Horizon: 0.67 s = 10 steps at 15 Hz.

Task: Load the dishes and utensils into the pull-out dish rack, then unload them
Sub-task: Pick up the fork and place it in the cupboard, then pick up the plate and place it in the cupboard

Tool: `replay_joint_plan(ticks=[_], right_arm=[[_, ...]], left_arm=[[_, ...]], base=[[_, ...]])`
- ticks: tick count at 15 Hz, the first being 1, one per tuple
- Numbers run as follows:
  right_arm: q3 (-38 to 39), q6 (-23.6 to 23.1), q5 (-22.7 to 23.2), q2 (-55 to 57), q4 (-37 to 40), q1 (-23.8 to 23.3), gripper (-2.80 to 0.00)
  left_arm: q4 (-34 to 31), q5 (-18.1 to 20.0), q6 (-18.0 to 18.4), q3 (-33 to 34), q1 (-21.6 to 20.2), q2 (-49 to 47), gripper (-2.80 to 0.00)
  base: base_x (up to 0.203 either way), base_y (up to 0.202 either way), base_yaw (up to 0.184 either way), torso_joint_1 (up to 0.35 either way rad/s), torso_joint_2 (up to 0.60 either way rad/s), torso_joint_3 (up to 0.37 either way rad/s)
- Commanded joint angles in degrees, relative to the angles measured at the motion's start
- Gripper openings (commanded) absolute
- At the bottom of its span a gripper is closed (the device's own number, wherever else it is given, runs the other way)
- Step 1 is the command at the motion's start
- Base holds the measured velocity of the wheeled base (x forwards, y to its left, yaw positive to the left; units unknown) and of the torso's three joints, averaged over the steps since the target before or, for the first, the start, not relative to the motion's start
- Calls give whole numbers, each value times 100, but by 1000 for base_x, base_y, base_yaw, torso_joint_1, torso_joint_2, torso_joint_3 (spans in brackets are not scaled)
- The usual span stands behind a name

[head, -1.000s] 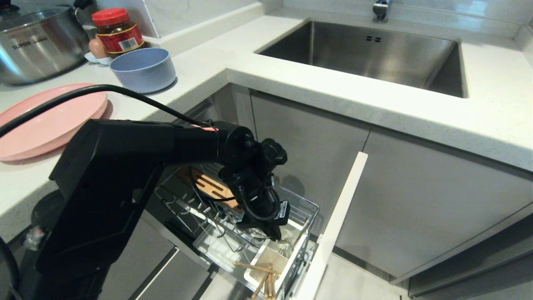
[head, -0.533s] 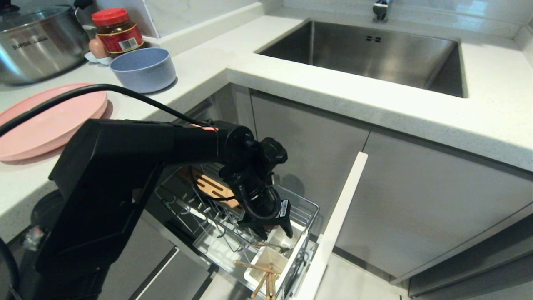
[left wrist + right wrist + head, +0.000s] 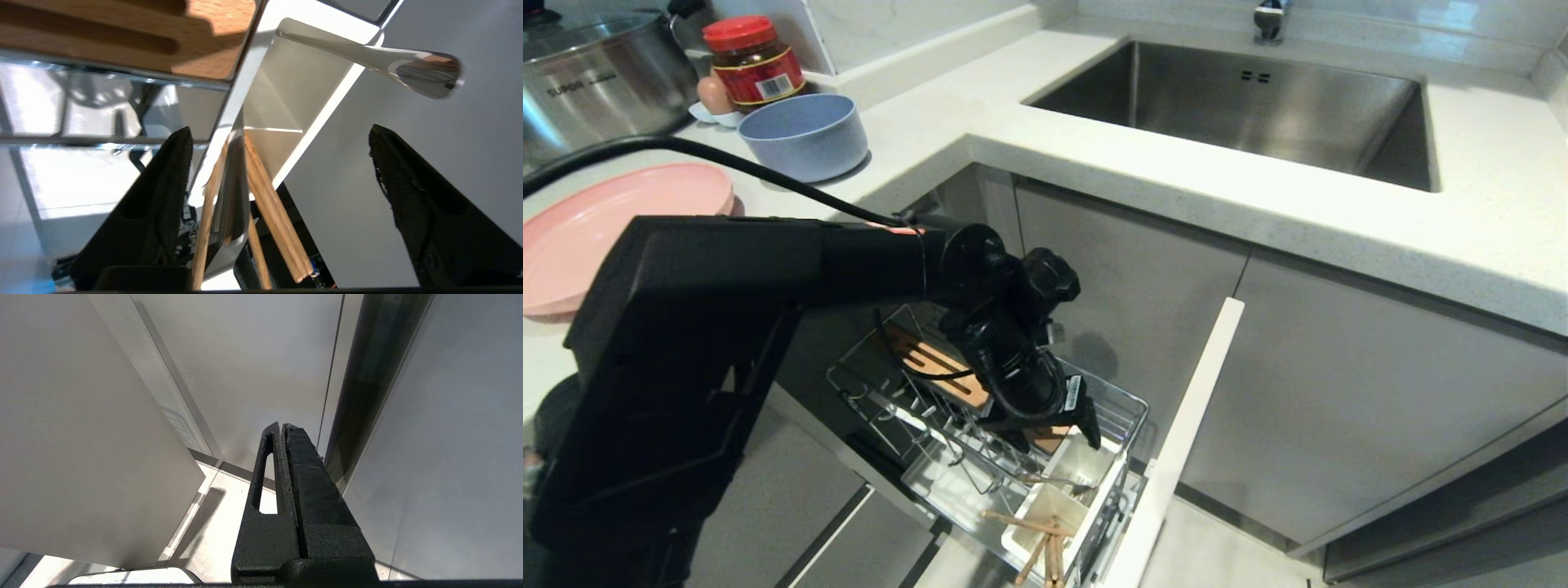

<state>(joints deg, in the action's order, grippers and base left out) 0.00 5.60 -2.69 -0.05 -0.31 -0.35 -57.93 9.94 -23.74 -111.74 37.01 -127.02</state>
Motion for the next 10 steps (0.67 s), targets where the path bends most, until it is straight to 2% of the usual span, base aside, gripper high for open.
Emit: replay_joint_plan(ticks=[1,2,4,10], right_arm=[[0,3,-3,-13,-4,0,-280],[0,3,-3,-13,-4,0,-280],[0,3,-3,-15,-4,0,-280],[0,3,-3,-13,-4,0,-280]], left_arm=[[-100,-155,-26,17,-1,407,0],[-146,-310,-37,15,-1,507,-280],[-170,-621,-95,18,6,711,-280],[-182,-877,-360,29,-4,1553,-280]], base=[[0,0,0,0,0,0],[0,0,0,0,0,0],[0,0,0,0,0,0],[0,0,0,0,0,0]])
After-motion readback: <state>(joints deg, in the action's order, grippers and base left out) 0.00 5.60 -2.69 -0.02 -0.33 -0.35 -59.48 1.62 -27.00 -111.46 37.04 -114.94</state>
